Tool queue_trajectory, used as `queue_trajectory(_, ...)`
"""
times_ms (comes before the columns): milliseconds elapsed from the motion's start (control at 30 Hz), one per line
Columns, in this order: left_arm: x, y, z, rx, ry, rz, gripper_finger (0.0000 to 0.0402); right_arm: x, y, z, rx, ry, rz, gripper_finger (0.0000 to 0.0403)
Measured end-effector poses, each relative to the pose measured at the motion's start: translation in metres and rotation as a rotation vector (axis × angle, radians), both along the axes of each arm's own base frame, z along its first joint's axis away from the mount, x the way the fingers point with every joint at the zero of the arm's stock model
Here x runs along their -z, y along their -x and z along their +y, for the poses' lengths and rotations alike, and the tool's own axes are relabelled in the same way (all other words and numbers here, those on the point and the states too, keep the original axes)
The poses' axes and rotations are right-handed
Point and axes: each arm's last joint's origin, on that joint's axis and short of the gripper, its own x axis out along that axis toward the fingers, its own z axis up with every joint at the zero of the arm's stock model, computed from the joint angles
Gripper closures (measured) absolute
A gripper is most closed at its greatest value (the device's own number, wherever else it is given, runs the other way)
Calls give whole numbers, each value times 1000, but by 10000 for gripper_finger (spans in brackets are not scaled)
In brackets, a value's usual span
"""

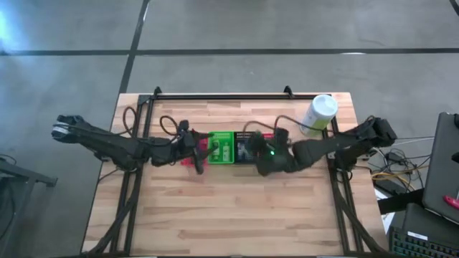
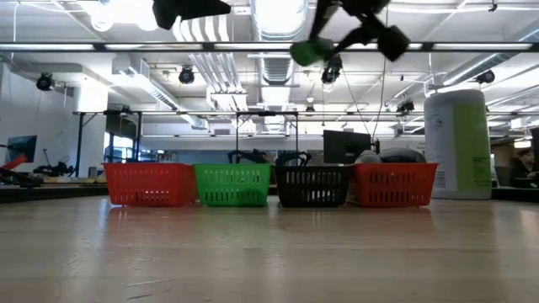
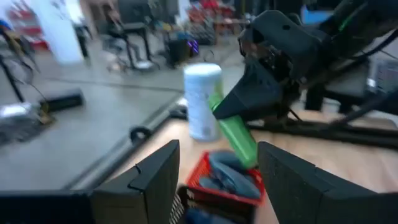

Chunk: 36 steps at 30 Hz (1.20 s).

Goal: Pick & Place Travel size toiletries
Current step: Put the green shampoo into the green bin

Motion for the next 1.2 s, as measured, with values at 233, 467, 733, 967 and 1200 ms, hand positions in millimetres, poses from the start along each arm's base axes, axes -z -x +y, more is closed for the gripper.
queue_trajectory(233,-1,-12,-2,-46,-75,-56,181,-22,-23,-30,-25,147,-24,255)
queue_trajectory(467,4,-16,1,-86,-74,-41,181,-34,-30,-51,-33,192,-16,254)
queue_trajectory(733,15,-30,10,-140,-16,-54,181,-42,-35,-59,-52,205,-66,255)
queue_trajectory(967,24,-43,21,-170,28,-89,181,-42,-36,-60,-55,205,-73,256)
queue_trajectory(1200,28,-53,26,-165,55,-129,181,-42,-36,-60,-61,193,-82,256)
